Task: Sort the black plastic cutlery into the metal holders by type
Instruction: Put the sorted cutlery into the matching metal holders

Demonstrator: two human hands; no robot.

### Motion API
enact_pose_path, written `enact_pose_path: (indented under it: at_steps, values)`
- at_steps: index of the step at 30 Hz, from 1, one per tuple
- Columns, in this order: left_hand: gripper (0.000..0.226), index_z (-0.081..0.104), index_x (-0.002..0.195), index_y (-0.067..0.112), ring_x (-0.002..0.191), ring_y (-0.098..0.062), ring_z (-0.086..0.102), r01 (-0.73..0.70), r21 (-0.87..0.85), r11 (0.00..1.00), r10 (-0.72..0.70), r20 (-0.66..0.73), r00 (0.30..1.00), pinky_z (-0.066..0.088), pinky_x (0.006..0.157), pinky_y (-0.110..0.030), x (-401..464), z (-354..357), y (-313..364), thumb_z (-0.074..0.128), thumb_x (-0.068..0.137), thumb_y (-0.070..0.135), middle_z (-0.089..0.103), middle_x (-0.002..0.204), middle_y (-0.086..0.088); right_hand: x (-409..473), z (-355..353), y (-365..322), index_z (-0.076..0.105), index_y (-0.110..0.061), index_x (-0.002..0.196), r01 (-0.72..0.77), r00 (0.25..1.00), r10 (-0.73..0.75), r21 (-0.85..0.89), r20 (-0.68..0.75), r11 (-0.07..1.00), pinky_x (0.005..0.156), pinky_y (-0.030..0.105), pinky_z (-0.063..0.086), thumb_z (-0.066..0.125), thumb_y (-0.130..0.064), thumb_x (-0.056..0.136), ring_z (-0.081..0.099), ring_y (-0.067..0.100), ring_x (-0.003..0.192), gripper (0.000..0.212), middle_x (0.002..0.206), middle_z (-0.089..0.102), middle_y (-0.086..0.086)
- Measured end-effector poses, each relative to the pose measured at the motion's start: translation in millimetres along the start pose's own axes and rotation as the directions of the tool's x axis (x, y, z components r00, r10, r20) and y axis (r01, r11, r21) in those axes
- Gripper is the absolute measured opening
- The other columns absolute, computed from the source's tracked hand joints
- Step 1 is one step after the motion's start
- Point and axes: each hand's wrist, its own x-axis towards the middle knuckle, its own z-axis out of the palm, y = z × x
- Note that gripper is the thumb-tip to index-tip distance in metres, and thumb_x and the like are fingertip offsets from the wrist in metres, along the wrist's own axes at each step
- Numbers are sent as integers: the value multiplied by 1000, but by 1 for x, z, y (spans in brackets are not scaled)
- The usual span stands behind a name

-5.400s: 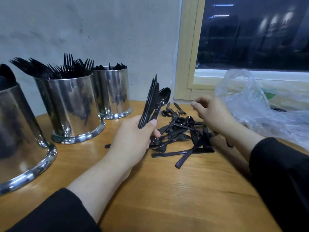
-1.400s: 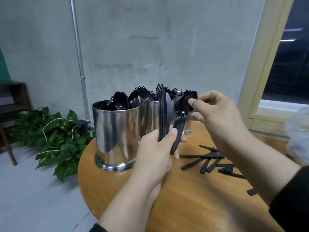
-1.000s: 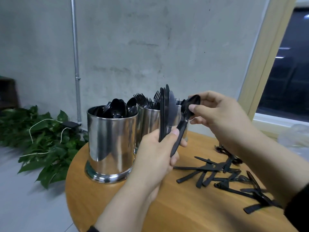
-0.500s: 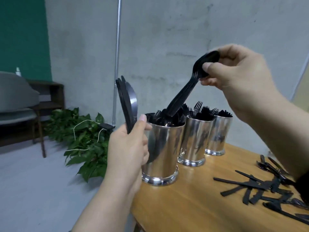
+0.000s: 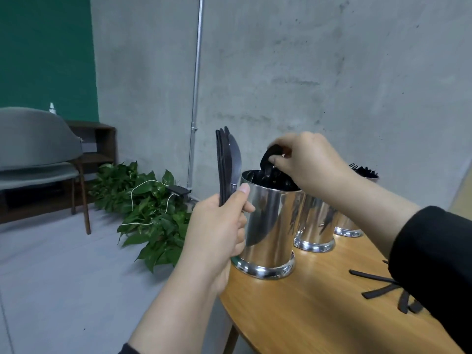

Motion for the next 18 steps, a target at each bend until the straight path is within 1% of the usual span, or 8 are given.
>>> enact_pose_path:
  at_steps: [2,4,6,8,11,14,16,18]
  values:
    - [32,60,77,11,45,-11,24,7,7,1000,-7,25,1000,13,45,-26,-1,3,-1,62,98,35,33,55,2,-3,2,5,73,-24,104,27,998,-23,-72,58,997,87,38,50,61,-28,96,64,25,96,15,94,73,2]
    - [32,60,77,11,46,-12,25,6,13,1000,-7,36,999,13,46,-27,-1,6,-2,62,98,34,34,55,2,-4,2,10,70,-20,107,71,993,-55,-157,104,985,92,45,43,52,-33,101,59,27,104,23,101,70,2]
    - [31,59,78,10,46,-12,25,1,18,1000,-2,47,999,13,46,-27,-3,12,-3,62,98,34,34,55,1,-7,2,13,65,-14,115,113,987,-81,-234,138,966,93,44,36,43,-34,104,50,28,114,31,115,63,2]
    - [31,59,77,10,45,-12,25,-2,13,1000,1,65,998,13,46,-26,-4,19,-3,63,98,34,34,55,1,-15,-1,17,60,-14,125,140,984,-111,-220,139,965,94,45,30,38,-37,105,43,27,121,37,129,57,1]
    - [32,60,76,11,45,-13,24,-9,21,1000,6,136,991,12,47,-29,-10,37,-2,64,97,34,33,55,-1,-32,-12,28,52,-21,140,152,988,-153,-118,1,981,100,44,32,40,-37,105,43,23,127,41,137,54,-3]
    - [32,59,72,11,44,-13,24,-16,24,1000,10,206,979,11,46,-28,-17,60,-6,64,96,33,33,54,-2,-51,-27,43,58,-20,136,111,991,-111,1,-79,994,104,44,40,45,-37,103,50,18,124,39,131,59,-4]
    - [34,60,67,15,44,-13,22,-3,39,999,-8,269,963,12,44,-24,-20,77,-11,63,96,33,31,54,-2,-68,-42,55,64,-23,128,57,993,-37,186,-112,981,98,36,47,45,-37,103,58,7,113,34,120,66,-10]
    - [37,60,62,20,43,-13,21,13,80,997,-40,341,939,15,42,-19,-24,94,-17,63,96,35,30,53,-1,-87,-60,67,67,-27,123,-18,997,48,439,-57,898,85,28,53,45,-39,102,65,2,94,33,104,72,-11]
